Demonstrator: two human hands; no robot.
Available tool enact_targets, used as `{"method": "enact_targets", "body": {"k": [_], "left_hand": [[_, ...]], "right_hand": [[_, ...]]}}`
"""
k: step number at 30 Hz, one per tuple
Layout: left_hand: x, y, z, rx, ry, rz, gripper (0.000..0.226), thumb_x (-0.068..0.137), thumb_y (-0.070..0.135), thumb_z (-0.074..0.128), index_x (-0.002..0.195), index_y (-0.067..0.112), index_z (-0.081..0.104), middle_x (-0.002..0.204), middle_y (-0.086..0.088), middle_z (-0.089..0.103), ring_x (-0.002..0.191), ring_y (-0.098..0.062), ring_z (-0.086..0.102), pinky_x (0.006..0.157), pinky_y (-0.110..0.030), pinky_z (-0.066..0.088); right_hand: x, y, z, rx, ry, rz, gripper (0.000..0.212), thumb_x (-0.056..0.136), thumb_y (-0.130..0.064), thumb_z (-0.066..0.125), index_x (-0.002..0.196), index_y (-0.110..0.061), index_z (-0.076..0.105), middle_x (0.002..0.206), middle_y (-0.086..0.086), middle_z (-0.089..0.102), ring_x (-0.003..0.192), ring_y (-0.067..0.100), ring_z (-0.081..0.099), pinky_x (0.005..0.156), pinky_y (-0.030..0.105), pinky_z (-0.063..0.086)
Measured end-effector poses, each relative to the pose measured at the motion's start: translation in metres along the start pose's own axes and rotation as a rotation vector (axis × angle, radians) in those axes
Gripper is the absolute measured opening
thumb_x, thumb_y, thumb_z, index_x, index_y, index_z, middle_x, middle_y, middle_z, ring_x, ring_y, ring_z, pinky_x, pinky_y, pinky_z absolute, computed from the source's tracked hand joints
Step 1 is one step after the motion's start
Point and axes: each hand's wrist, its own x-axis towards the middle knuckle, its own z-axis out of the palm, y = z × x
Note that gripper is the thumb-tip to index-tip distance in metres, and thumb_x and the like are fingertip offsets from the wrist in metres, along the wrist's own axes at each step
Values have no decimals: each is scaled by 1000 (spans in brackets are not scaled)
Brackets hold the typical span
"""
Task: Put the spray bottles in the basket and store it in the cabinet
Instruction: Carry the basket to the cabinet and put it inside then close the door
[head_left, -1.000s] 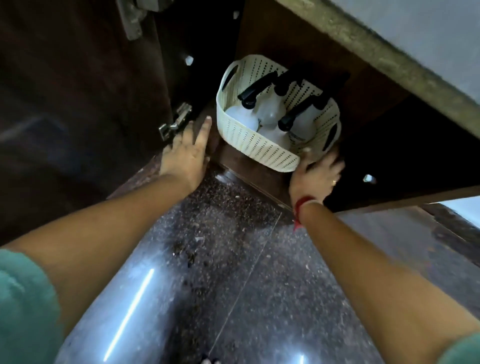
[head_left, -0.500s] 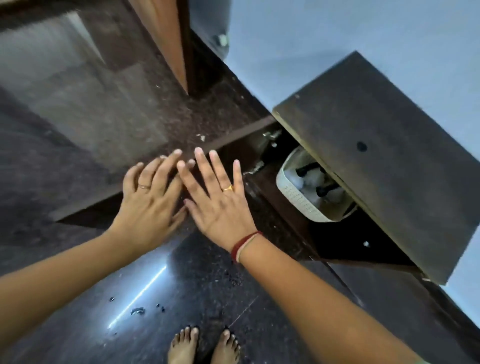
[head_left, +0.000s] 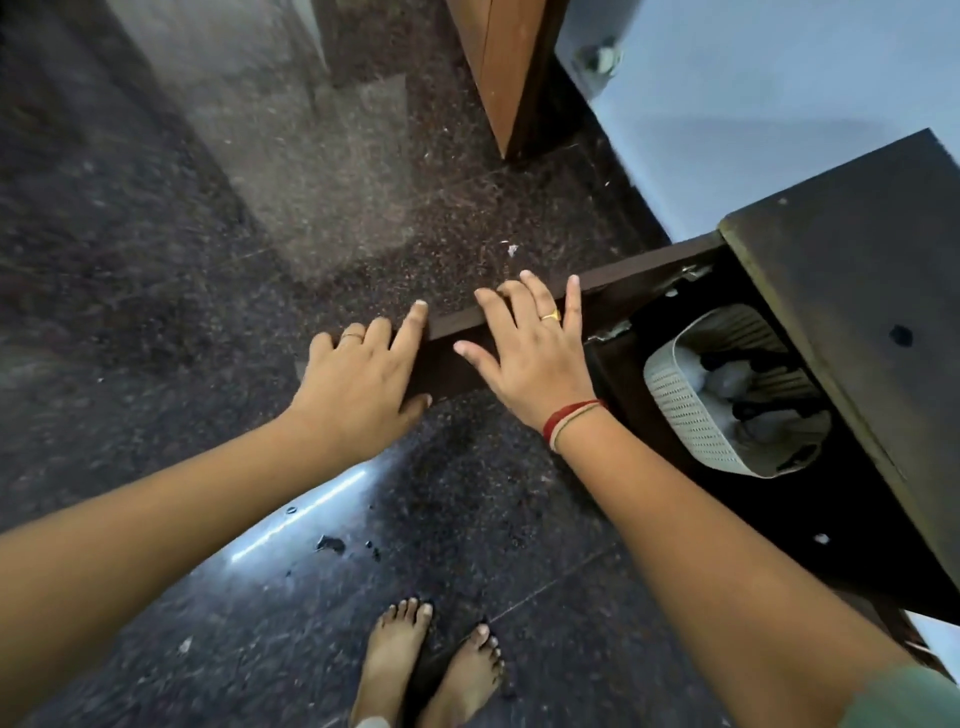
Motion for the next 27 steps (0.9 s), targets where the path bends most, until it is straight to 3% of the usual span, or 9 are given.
{"method": "enact_targets", "body": {"k": [2,6,8,11,16,19,22,24,27], "left_hand": [[-9,0,-7,-72,-54,112,85,88,54,48,152,23,0,121,-8,55,109,-31,58,85,-42,48],[-35,3,-21,-382,-188,361,43,95,43,38,132,30,22,112,-2,62,94,-24,65,81,-37,53],[-45,14,-24,-423,-280,505,30,97,41,35,125,32,28,106,4,60,88,-18,63,77,-28,48],[-50,41,-21,-389,-348,657,28,99,43,31,125,35,32,103,8,58,83,-14,61,68,-22,37],[-52,108,-8,-146,-176,997,30,88,45,34,105,29,53,74,8,64,56,-11,63,45,-20,48],[-54,155,0,-112,-124,1111,35,89,44,36,103,26,62,76,6,65,58,-13,64,47,-24,50],[-61,202,7,-85,-42,1135,32,85,44,51,108,24,63,79,1,67,60,-17,66,50,-26,50],[-65,230,11,-64,-3,1098,42,82,43,63,118,23,56,83,-2,68,61,-21,66,55,-29,48],[-73,261,24,-37,-86,1034,62,92,39,51,138,20,15,120,-14,58,89,-33,64,75,-40,45]], "right_hand": [[-11,0,-2,25,32,11,59,91,-59,35,126,-18,57,126,8,59,132,29,45,113,64,14],[-43,11,-3,93,62,-9,52,89,-62,36,108,-21,62,116,4,62,128,26,48,113,65,13],[-61,20,-2,130,56,-24,51,89,-63,37,100,-21,64,110,3,62,126,25,50,114,64,11],[-92,38,0,183,56,-32,50,89,-62,40,93,-18,65,106,3,62,126,24,50,116,58,12],[-144,64,1,322,56,-4,43,88,-53,51,85,-12,62,126,9,59,139,27,37,118,47,22],[-168,80,-3,414,33,46,35,88,-42,58,77,-9,58,133,13,54,142,29,31,116,44,28],[-195,102,-5,411,-16,127,17,89,-21,54,96,-8,63,151,14,37,148,29,19,114,41,32],[-211,116,-7,395,-51,165,33,89,-9,48,120,-10,60,157,11,26,149,28,12,113,41,34],[-225,137,-14,318,-89,180,54,83,4,45,134,-13,52,159,10,21,149,30,11,110,44,38]]}}
